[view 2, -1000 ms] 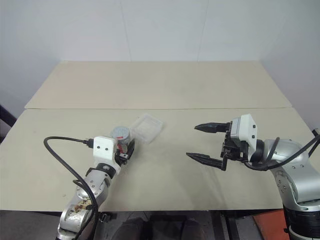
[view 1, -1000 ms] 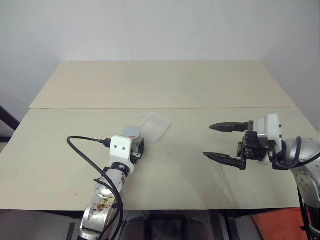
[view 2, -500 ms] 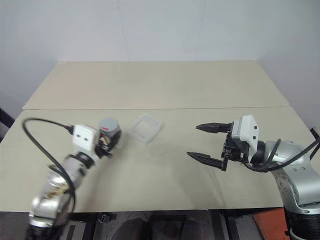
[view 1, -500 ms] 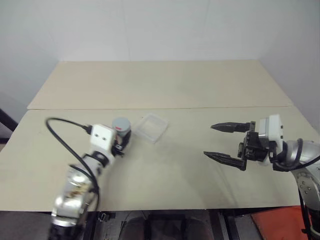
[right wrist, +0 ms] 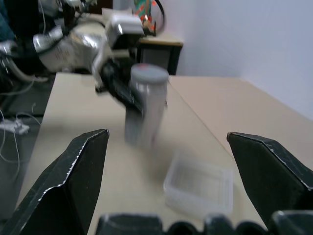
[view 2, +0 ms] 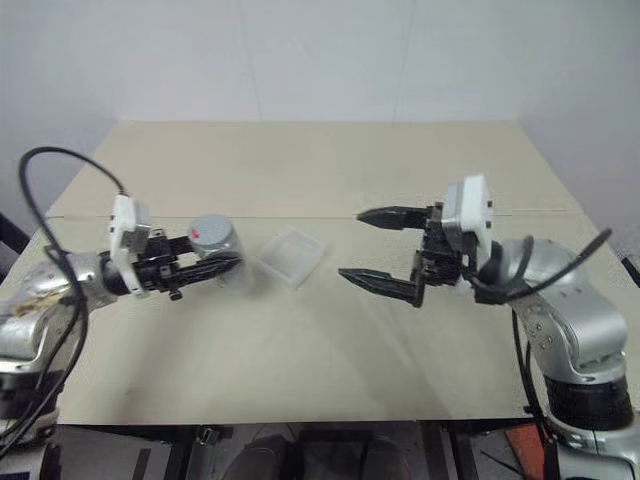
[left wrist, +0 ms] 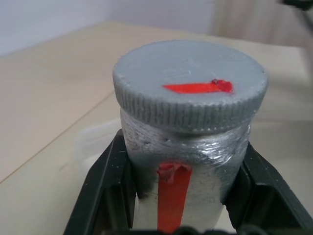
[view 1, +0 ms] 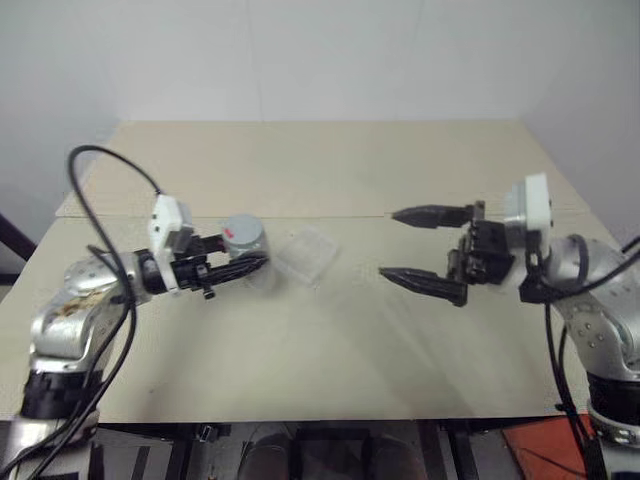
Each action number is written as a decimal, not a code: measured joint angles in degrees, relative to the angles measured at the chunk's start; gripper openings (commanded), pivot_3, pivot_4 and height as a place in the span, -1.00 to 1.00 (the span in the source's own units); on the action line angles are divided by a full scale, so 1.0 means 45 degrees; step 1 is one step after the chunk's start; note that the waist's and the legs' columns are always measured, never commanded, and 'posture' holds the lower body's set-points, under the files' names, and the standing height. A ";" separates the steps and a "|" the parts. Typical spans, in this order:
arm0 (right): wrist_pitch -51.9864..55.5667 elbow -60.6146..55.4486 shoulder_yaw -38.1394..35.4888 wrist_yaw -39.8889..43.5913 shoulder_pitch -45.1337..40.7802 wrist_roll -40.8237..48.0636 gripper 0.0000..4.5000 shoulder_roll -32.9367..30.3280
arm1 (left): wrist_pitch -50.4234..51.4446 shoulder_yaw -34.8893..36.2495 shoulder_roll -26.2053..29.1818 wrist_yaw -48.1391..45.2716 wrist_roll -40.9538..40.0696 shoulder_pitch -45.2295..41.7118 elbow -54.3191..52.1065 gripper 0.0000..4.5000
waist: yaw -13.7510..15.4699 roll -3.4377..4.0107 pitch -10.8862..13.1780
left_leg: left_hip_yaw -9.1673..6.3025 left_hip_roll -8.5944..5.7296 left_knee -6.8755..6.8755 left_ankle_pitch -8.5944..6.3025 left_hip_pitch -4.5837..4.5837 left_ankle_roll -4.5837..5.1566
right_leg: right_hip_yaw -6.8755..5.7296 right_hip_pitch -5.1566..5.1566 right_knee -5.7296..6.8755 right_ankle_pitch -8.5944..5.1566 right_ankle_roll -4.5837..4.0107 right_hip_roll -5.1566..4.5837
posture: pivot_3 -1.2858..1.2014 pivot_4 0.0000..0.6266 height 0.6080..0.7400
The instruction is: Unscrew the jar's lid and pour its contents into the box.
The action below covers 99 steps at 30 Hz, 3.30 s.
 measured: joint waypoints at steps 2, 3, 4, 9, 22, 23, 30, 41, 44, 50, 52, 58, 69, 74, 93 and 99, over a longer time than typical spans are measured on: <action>0.0541 0.0074 0.0468 -0.0477 -0.0625 -0.0006 1.00 0.0352 | -0.0509 -0.0624 -0.0525 -0.0395 0.0410 -0.0539 0.0868 -0.12 | -0.0004 0.0000 0.0000 | 0.0006 -0.0006 0.0001 0.0001 -0.0012 0.0000 | 0.0000 -0.0010 0.0002 0.0001 0.0001 0.0003 | 0.03 -0.52 1.00; 0.0799 0.0120 0.0724 -0.0726 -0.0926 -0.0020 1.00 0.0580 | -0.0659 -0.0932 -0.0799 -0.0556 0.0556 -0.0797 0.1262 -0.12 | -0.0005 -0.0001 0.0001 | 0.0005 -0.0012 0.0002 0.0001 -0.0023 0.0000 | -0.0005 -0.0017 0.0001 0.0001 0.0001 0.0010 | 0.03 -0.52 1.00; 0.1004 0.0179 0.0982 -0.0952 -0.1201 -0.0039 1.00 0.0773 | -0.0853 -0.1187 -0.1011 -0.0732 0.0654 -0.0996 0.1572 -0.12 | -0.0011 -0.0001 0.0001 | 0.0007 -0.0012 0.0002 0.0001 -0.0031 0.0001 | -0.0004 -0.0029 0.0003 0.0001 0.0001 0.0010 | 0.03 -0.52 1.00; 0.1673 0.0684 0.1992 -0.2062 -0.2271 -0.0638 1.00 0.1793 | -0.1572 -0.1965 -0.1863 -0.1503 0.1110 -0.2229 0.2796 -0.12 | -0.0015 -0.0001 0.0000 | 0.0013 -0.0014 0.0003 0.0005 -0.0061 -0.0003 | -0.0007 -0.0066 0.0008 0.0001 0.0002 0.0013 | 0.03 -0.52 1.00; 0.1901 0.1501 0.3052 -0.3242 -0.2902 -0.2426 1.00 0.3035 | -0.2168 -0.2551 -0.2602 -0.2406 0.1664 -0.3226 0.3941 -0.12 | -0.0099 0.0000 0.0000 | 0.0012 -0.0014 0.0014 0.0017 -0.0150 -0.0016 | -0.0008 -0.0171 0.0041 0.0003 0.0005 0.0016 | 0.03 -0.52 1.00; 0.1901 0.1501 0.3057 -0.3199 -0.2904 -0.2459 1.00 0.3034 | -0.2169 -0.2551 -0.2623 -0.2419 0.1688 -0.3225 0.3950 -0.12 | -0.0099 0.0000 0.0000 | 0.0011 -0.0014 0.0014 0.0018 -0.0150 -0.0016 | -0.0008 -0.0170 0.0041 0.0003 0.0005 0.0016 | 0.03 -0.52 1.00; 0.1901 0.1458 0.3314 -0.2814 -0.2903 -0.2544 1.00 0.3036 | -0.2170 -0.2550 -0.2677 -0.2473 0.1904 -0.3226 0.3966 -0.12 | -0.0146 0.0000 0.0000 | 0.0009 -0.0012 0.0014 0.0017 -0.0149 -0.0016 | -0.0008 -0.0170 0.0042 0.0003 0.0005 0.0016 | 0.03 -0.52 1.00; 0.1901 0.1751 0.3635 -0.2617 -0.2906 -0.3142 0.83 0.3117 | -0.2245 -0.2542 -0.2679 -0.2507 0.1951 -0.3327 0.4129 -0.12 | -0.0159 0.0001 0.0000 | 0.0009 -0.0013 0.0015 0.0018 -0.0148 -0.0017 | -0.0008 -0.0170 0.0043 0.0003 0.0005 0.0017 | 0.03 -0.52 1.00; 0.1900 0.1939 0.3694 -0.2551 -0.2915 -0.3303 0.45 0.3278 | -0.2401 -0.2500 -0.2667 -0.2455 0.2036 -0.3401 0.4172 -0.12 | -0.0185 0.0000 0.0000 | 0.0010 -0.0014 0.0014 0.0018 -0.0149 -0.0017 | -0.0008 -0.0172 0.0043 0.0003 0.0005 0.0017 | 0.03 -0.52 1.00; 0.1894 0.1977 0.3629 -0.2350 -0.2915 -0.3281 0.23 0.3422 | -0.2456 -0.2451 -0.2651 -0.2463 0.2058 -0.3401 0.4173 -0.12 | -0.0197 0.0001 0.0000 | 0.0008 -0.0013 0.0016 0.0019 -0.0149 -0.0018 | -0.0009 -0.0170 0.0043 0.0003 0.0005 0.0017 | 0.03 -0.52 1.00; 0.1803 0.2090 0.3533 -0.2023 -0.2914 -0.3241 0.23 0.3452 | -0.2473 -0.2450 -0.2652 -0.2566 0.2045 -0.3431 0.4169 -0.12 | -0.0201 0.0001 0.0000 | 0.0009 -0.0014 0.0016 0.0019 -0.0148 -0.0018 | -0.0008 -0.0170 0.0043 0.0003 0.0006 0.0017 | 0.03 -0.52 1.00; 0.0312 0.3875 0.3305 0.1903 -0.3506 -0.2526 0.23 0.3047 | -0.2643 -0.2634 -0.2665 -0.4405 0.1708 -0.3824 0.4175 -0.12 | -0.0226 0.0001 0.0000 | 0.0012 -0.0017 0.0022 0.0019 -0.0149 -0.0017 | -0.0007 -0.0168 0.0041 0.0003 0.0006 0.0021 | 0.03 -0.52 1.00; -0.2611 0.9419 0.4860 0.7432 -0.6525 -0.1460 0.23 0.3373 | -0.3009 -0.3508 -0.2012 -0.5889 0.0766 -0.4634 0.4314 -0.12 | -0.0391 0.0002 0.0000 | 0.0010 -0.0005 0.0028 0.0020 -0.0144 -0.0019 | 0.0001 -0.0178 0.0062 0.0004 0.0006 0.0028 | 0.03 -0.52 1.00; -0.2937 0.9974 0.4781 0.7541 -0.6561 -0.1701 0.92 0.3735 | -0.3416 -0.3504 -0.1970 -0.6123 0.0924 -0.4633 0.4445 -0.12 | -0.0300 0.0003 0.0001 | 0.0007 -0.0005 0.0039 0.0021 -0.0156 -0.0020 | -0.0009 -0.0177 0.0062 0.0004 0.0006 0.0027 | 0.03 -0.52 1.00; 0.0221 0.2576 0.2903 -0.1397 -0.3526 -0.3414 0.98 0.3734 | -0.3564 -0.2272 -0.2488 -0.3306 0.2398 -0.4286 0.6187 -0.12 | -0.0327 0.0004 0.0000 | 0.0014 -0.0005 0.0046 0.0029 -0.0146 -0.0035 | -0.0006 -0.0194 0.0120 0.0003 0.0007 0.0021 | 0.03 -0.52 1.00; 0.0488 0.2489 0.3747 -0.2724 -0.3573 -0.4447 0.98 0.4507 | -0.3563 -0.2275 -0.2742 -0.3135 0.2466 -0.4290 0.6178 -0.12 | -0.0304 0.0003 0.0001 | 0.0010 -0.0010 0.0046 0.0029 -0.0151 -0.0035 | -0.0008 -0.0195 0.0119 0.0003 0.0008 0.0021 | 0.03 -0.52 1.00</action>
